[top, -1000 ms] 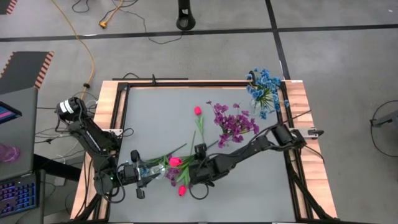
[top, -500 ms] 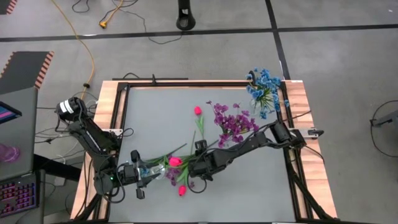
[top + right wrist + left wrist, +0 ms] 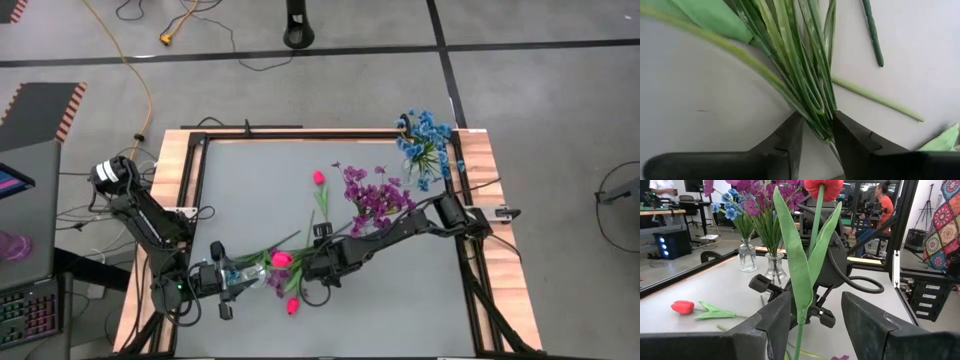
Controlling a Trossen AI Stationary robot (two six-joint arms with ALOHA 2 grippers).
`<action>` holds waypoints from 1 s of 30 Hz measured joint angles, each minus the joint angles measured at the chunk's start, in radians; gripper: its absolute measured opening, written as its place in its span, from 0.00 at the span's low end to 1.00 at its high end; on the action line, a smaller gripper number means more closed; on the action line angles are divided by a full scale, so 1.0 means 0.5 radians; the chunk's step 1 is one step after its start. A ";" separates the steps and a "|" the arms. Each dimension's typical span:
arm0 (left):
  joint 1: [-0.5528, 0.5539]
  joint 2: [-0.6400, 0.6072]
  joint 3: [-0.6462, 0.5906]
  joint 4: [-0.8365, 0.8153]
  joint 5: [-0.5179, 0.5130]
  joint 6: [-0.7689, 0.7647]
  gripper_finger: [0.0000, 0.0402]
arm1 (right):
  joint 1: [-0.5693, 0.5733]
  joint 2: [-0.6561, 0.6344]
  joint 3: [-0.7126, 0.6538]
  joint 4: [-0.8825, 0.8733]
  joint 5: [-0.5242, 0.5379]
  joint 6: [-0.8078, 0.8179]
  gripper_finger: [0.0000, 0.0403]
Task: Sort flowers into vase by color
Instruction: Put the violet flowers into the middle transparent vase
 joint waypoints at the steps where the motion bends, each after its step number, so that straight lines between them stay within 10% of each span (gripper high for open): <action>1: 0.000 0.000 0.000 0.000 0.000 0.000 0.41 | 0.000 0.000 0.000 0.001 0.000 0.000 0.30; 13: 0.000 0.000 0.000 0.000 -0.001 0.001 0.41 | 0.000 -0.002 0.000 0.021 0.001 -0.001 0.09; 30: 0.000 0.000 0.000 0.000 -0.001 0.001 0.41 | 0.083 -0.003 0.000 0.023 0.002 -0.001 0.08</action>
